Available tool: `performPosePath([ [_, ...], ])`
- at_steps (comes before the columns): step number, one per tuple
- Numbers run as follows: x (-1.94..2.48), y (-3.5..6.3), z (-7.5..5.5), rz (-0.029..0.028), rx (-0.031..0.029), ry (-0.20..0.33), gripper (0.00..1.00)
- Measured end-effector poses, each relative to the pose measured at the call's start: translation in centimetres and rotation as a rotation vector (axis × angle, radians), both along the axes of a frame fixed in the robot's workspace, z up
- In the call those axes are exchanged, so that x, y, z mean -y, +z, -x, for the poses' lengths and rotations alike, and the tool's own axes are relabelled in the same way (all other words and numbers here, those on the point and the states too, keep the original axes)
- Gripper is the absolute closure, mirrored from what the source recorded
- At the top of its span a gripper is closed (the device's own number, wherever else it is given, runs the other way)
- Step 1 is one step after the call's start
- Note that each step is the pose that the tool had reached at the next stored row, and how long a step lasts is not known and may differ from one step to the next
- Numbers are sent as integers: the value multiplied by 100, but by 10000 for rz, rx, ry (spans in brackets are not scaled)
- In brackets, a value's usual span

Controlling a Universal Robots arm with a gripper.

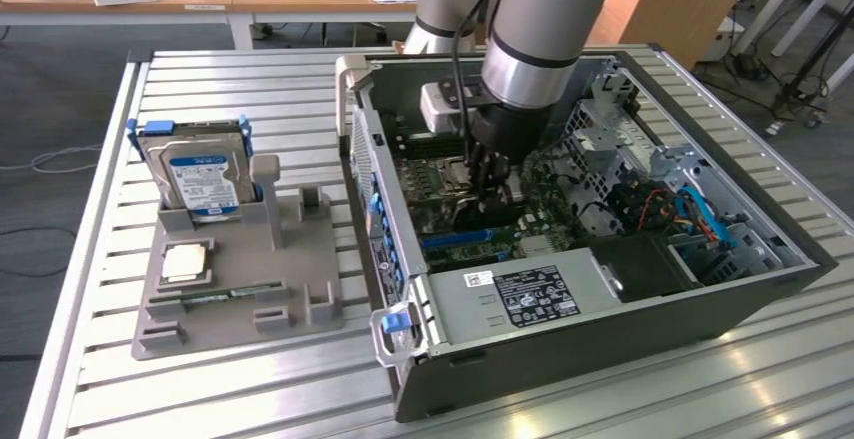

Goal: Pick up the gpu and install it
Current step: 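Pick up the gpu and move the gpu toward the slot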

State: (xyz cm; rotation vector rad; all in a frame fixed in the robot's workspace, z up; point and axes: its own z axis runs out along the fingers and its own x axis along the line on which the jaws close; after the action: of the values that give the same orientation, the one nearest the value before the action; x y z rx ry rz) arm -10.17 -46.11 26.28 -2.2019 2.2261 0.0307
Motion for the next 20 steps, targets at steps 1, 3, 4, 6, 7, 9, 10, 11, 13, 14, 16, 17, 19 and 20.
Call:
performPosePath([
  [1,0,-2,4,1,0,0,73],
  [3,1,-6,7,3,0,1,73],
  [4,0,-7,7,3,1,2,73],
  [6,0,-8,8,2,1,1,73],
  [7,0,-10,9,1,2,0,73],
  [9,0,-15,12,0,5,0,73],
  [10,0,-18,12,0,5,0,73],
  [11,0,-20,12,1,7,1,73],
  [13,0,-24,14,2,9,0,73],
  [14,0,-26,15,2,10,0,73],
  [16,0,-31,19,0,16,-1,73],
  [17,0,-32,22,1,17,-2,73],
  [19,-1,-34,27,0,19,0,73],
  [20,0,-34,27,1,19,2,73],
])
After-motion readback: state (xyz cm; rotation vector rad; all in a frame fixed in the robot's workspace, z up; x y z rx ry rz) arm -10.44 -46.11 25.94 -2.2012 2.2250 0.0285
